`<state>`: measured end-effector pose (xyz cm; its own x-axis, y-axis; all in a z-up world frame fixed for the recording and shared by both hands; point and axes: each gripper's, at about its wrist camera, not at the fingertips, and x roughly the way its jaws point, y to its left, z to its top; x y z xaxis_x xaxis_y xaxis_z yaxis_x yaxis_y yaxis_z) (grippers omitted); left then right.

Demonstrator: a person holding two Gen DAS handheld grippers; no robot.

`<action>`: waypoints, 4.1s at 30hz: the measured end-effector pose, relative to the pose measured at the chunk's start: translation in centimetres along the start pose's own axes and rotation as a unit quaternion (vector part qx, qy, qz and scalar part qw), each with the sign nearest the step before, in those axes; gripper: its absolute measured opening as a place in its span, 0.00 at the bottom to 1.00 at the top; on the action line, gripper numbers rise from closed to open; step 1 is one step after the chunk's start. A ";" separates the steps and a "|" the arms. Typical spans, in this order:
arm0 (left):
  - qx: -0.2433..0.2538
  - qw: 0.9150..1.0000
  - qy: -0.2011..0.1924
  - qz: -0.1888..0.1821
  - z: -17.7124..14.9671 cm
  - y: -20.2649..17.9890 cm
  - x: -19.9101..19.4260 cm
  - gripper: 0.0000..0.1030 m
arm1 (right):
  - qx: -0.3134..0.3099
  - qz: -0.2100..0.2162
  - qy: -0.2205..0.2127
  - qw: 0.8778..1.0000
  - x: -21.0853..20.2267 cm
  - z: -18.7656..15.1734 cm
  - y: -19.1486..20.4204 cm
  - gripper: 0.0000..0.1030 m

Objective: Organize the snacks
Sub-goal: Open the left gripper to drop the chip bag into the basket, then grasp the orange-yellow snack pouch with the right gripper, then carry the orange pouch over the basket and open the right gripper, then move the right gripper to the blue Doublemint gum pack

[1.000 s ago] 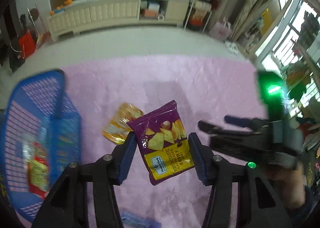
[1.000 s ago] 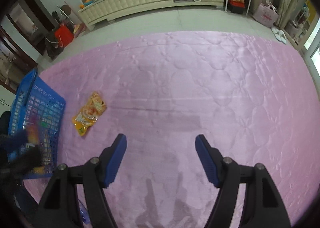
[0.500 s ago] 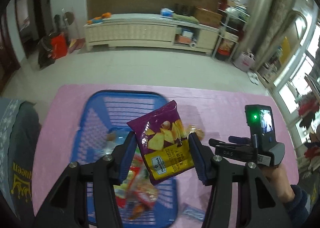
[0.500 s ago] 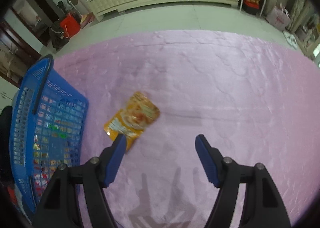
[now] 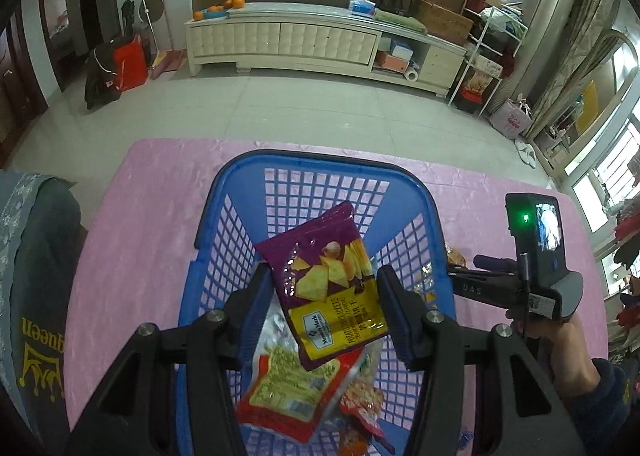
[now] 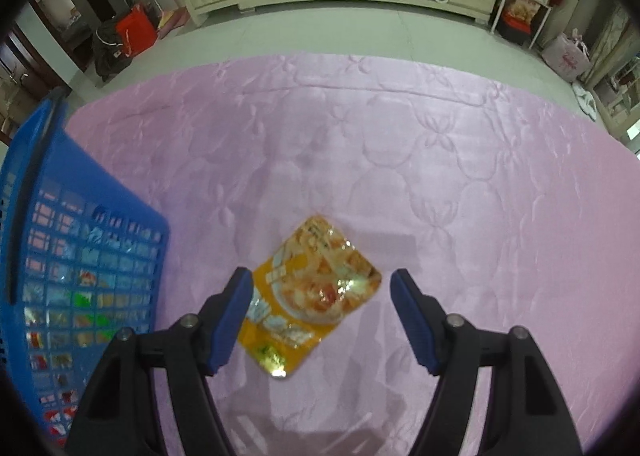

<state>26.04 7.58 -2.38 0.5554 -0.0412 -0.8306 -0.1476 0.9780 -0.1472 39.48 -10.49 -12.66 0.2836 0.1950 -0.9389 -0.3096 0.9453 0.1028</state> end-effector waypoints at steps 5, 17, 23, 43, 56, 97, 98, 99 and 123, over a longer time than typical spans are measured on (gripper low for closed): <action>0.003 1.000 0.002 -0.007 0.6 0.2 1.1 0.49 | 0.003 0.005 0.015 1.000 1.5 0.4 0.2 0.73; 0.034 0.999 0.002 -0.009 2.0 -1.4 2.8 0.50 | 0.008 0.008 0.026 1.000 1.4 1.0 0.4 0.73; 0.034 0.999 0.018 -0.019 2.4 -1.4 3.7 0.52 | -0.012 -0.013 0.026 0.999 1.9 1.3 1.1 0.76; 0.007 1.000 0.008 -0.028 0.4 0.4 1.7 0.63 | -0.078 0.011 0.009 0.997 0.4 -1.9 2.8 0.16; 0.019 1.000 -0.010 -0.021 -2.7 0.7 -2.6 0.63 | -0.073 0.019 -0.053 0.996 -8.9 -4.4 3.4 0.10; 0.000 0.999 -0.036 0.008 -5.6 6.4 -7.2 0.63 | -0.172 -0.015 -0.099 0.980 -12.2 -2.5 15.8 0.10; -0.002 0.999 -0.035 0.008 -5.7 6.5 -7.1 0.63 | -0.172 -0.018 -0.097 0.980 -12.1 -2.5 15.8 0.11; -0.005 0.999 -0.033 0.009 -5.7 6.6 -7.0 0.63 | -0.172 -0.020 -0.097 0.980 -12.1 -2.5 15.9 0.13; -0.017 0.995 -0.095 0.032 -9.3 4.5 -11.3 0.75 | -0.148 0.008 -0.164 0.975 -18.6 -8.1 14.8 0.82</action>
<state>11.51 10.54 1.34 0.6885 0.0638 -0.7224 -0.2142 0.9696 -0.1185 22.24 -2.22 3.69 0.5366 0.3281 -0.7774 -0.5510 0.8340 -0.0283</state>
